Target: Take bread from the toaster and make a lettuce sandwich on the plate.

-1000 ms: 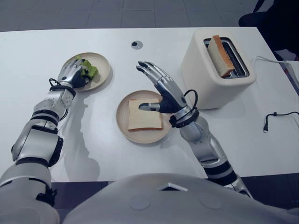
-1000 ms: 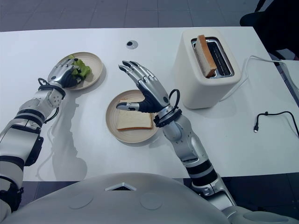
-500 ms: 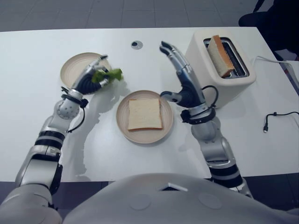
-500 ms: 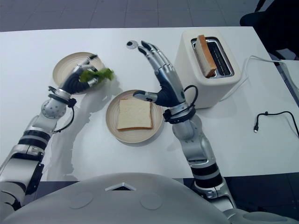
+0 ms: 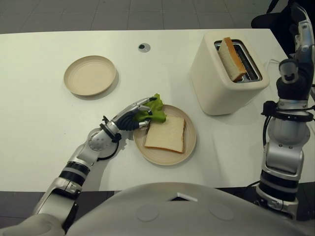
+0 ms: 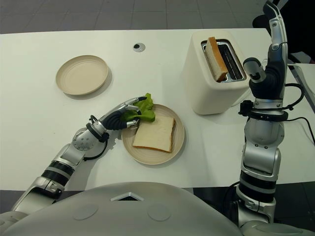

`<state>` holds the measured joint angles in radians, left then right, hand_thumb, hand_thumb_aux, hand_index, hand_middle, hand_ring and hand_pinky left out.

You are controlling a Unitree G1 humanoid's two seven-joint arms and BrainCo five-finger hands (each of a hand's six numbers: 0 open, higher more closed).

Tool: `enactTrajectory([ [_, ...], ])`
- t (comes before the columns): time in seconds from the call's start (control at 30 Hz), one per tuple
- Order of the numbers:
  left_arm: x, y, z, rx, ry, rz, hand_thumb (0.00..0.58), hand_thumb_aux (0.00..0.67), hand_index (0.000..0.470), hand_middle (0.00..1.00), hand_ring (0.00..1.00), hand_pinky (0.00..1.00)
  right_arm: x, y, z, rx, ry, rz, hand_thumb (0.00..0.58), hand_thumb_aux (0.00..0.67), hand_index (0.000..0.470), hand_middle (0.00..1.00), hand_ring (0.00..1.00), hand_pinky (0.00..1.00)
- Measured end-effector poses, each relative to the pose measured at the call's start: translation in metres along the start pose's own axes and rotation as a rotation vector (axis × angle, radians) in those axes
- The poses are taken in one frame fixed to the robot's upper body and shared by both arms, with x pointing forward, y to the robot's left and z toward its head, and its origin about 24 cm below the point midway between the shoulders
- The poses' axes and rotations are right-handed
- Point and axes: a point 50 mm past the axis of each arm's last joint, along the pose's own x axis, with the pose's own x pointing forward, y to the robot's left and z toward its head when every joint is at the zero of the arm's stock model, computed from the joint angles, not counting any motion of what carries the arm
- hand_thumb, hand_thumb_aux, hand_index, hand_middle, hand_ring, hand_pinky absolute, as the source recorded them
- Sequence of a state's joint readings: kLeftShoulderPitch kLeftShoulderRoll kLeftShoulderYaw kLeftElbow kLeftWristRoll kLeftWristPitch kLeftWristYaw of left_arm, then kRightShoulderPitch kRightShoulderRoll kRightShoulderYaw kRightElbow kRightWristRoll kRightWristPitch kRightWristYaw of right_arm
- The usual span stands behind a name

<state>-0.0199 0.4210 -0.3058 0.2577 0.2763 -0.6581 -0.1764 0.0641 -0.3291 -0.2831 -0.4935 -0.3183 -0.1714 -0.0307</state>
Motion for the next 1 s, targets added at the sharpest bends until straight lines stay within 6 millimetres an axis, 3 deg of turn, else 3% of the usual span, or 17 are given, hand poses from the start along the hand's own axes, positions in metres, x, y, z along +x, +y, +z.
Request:
enactTrajectory([
  [0.1,0.002,0.01,0.001,0.029,0.011,0.075,0.58,0.667,0.468,0.0,0.0,0.0,-0.001,0.003,-0.005,-0.016,0.015,0.014,0.0,0.0,0.0,0.0,0.0,0.0],
  [0.23,0.01,0.012,0.017,0.045,-0.058,0.08,0.575,0.607,0.426,0.0,0.0,0.0,-0.005,0.004,-0.011,-0.042,0.033,0.035,0.0,0.0,0.0,0.0,0.0,0.0],
  [0.3,0.008,-0.009,0.026,0.027,-0.092,-0.055,0.57,0.583,0.409,0.0,0.0,0.0,-0.005,0.004,-0.012,-0.046,0.029,0.038,0.0,0.0,0.0,0.0,0.0,0.0],
  [0.37,-0.004,-0.032,0.025,0.0,-0.079,-0.204,0.578,0.631,0.442,0.0,0.0,0.0,-0.005,0.004,-0.015,-0.052,0.038,0.048,0.0,0.0,0.0,0.0,0.0,0.0],
  [0.5,-0.01,-0.039,0.029,-0.029,-0.103,-0.269,0.575,0.607,0.426,0.0,0.0,0.0,-0.008,0.006,-0.033,-0.157,0.121,0.098,0.0,0.0,0.0,0.0,0.0,0.0],
  [0.53,-0.011,-0.04,0.031,-0.037,-0.111,-0.276,0.516,0.447,0.313,0.0,0.0,0.0,-0.009,0.007,-0.04,-0.204,0.153,0.118,0.0,0.0,0.0,0.0,0.0,0.0],
  [0.57,-0.011,-0.04,0.031,-0.045,-0.113,-0.276,0.328,0.229,0.16,0.0,0.0,0.0,-0.01,0.008,-0.044,-0.236,0.172,0.133,0.0,0.0,0.0,0.0,0.0,0.0],
  [0.6,-0.011,-0.04,0.031,-0.045,-0.113,-0.274,0.0,0.0,0.0,0.0,0.0,0.0,-0.01,0.01,-0.047,-0.278,0.186,0.161,0.0,0.0,0.0,0.0,0.0,0.0],
  [0.87,-0.002,-0.039,0.033,-0.049,-0.11,-0.181,0.0,0.0,0.0,0.0,0.0,0.0,-0.002,0.035,-0.057,-0.5,0.214,0.406,0.009,0.005,0.004,0.0,0.0,0.0],
  [0.9,-0.001,-0.039,0.035,-0.05,-0.119,-0.172,0.0,0.0,0.0,0.0,0.0,0.0,-0.001,0.036,-0.057,-0.509,0.211,0.421,0.556,0.533,0.374,0.0,0.0,0.0],
  [0.93,-0.001,-0.04,0.036,-0.045,-0.122,-0.17,0.0,0.0,0.0,0.0,0.0,0.0,-0.001,0.037,-0.056,-0.51,0.208,0.433,0.58,0.67,0.47,0.51,0.51,0.51],
  [0.97,0.0,-0.04,0.036,-0.048,-0.123,-0.166,0.0,0.0,0.0,0.0,0.0,0.0,0.0,0.038,-0.053,-0.506,0.194,0.436,0.58,0.67,0.47,1.0,1.0,1.0],
  [1.0,0.0,-0.04,0.037,-0.046,-0.127,-0.161,0.0,0.0,0.0,0.0,0.0,0.0,0.001,0.038,-0.048,-0.5,0.173,0.425,0.58,0.67,0.47,1.0,1.0,1.0],
])
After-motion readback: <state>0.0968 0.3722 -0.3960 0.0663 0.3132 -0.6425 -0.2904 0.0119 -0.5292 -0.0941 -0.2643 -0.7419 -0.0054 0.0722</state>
